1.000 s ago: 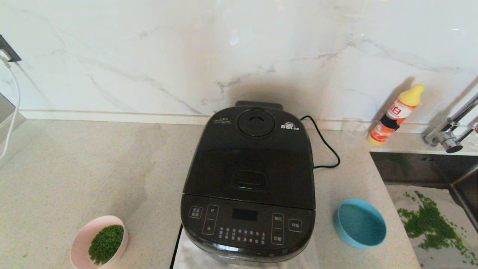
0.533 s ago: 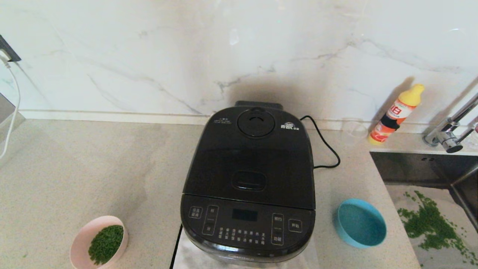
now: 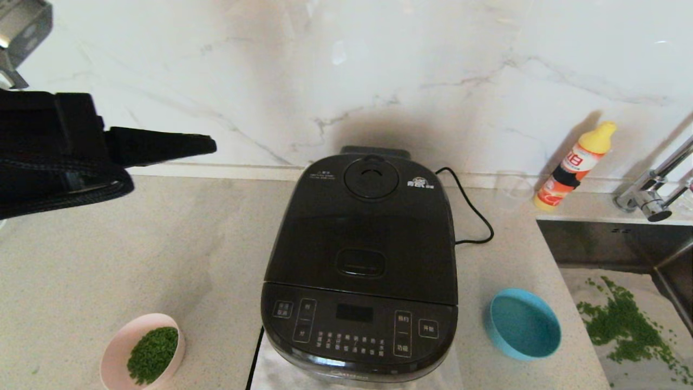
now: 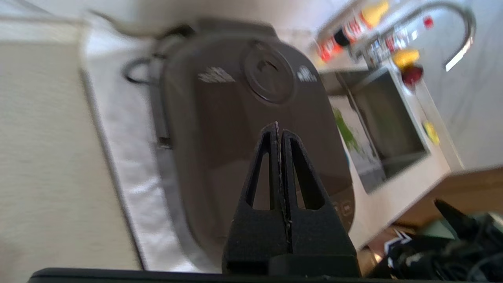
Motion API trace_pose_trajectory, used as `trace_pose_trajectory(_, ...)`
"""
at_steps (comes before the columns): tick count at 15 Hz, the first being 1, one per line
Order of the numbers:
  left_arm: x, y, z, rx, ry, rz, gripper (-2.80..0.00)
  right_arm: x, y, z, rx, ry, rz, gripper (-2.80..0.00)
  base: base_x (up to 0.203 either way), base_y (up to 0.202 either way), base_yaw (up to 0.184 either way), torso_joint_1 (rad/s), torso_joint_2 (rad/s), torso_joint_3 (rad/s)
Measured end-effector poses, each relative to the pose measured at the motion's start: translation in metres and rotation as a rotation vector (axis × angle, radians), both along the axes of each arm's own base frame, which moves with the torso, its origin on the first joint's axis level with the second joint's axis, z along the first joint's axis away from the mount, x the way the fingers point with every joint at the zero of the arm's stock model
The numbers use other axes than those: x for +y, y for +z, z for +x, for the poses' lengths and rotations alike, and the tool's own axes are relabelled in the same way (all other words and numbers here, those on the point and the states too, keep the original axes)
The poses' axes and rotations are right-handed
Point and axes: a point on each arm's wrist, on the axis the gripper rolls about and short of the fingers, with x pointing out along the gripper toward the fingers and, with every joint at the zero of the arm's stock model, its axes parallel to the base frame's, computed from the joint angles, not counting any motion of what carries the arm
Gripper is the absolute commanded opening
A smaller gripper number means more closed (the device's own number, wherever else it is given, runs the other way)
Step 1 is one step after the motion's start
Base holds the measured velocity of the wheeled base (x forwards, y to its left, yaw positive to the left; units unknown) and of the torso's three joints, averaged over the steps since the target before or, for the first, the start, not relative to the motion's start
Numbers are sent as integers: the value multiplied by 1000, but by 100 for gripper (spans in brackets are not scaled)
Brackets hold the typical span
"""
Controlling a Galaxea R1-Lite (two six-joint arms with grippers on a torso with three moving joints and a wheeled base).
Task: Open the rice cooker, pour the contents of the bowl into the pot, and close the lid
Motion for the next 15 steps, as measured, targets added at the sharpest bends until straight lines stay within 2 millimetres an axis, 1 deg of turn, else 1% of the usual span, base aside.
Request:
trace_pose_trajectory(4, -26, -10, 15, 82, -70, -6, -280, 0, 0, 0, 0, 0, 1, -280, 0, 0, 0, 0, 0, 0)
trace_pose_trajectory(11, -70, -40, 25, 254, -192, 10, -280, 0, 0, 0, 0, 0, 0, -280, 0, 0, 0, 0, 0, 0)
trace_pose_trajectory(15, -92, -60, 32, 303, -173, 73, -280, 0, 0, 0, 0, 0, 0, -280, 0, 0, 0, 0, 0, 0)
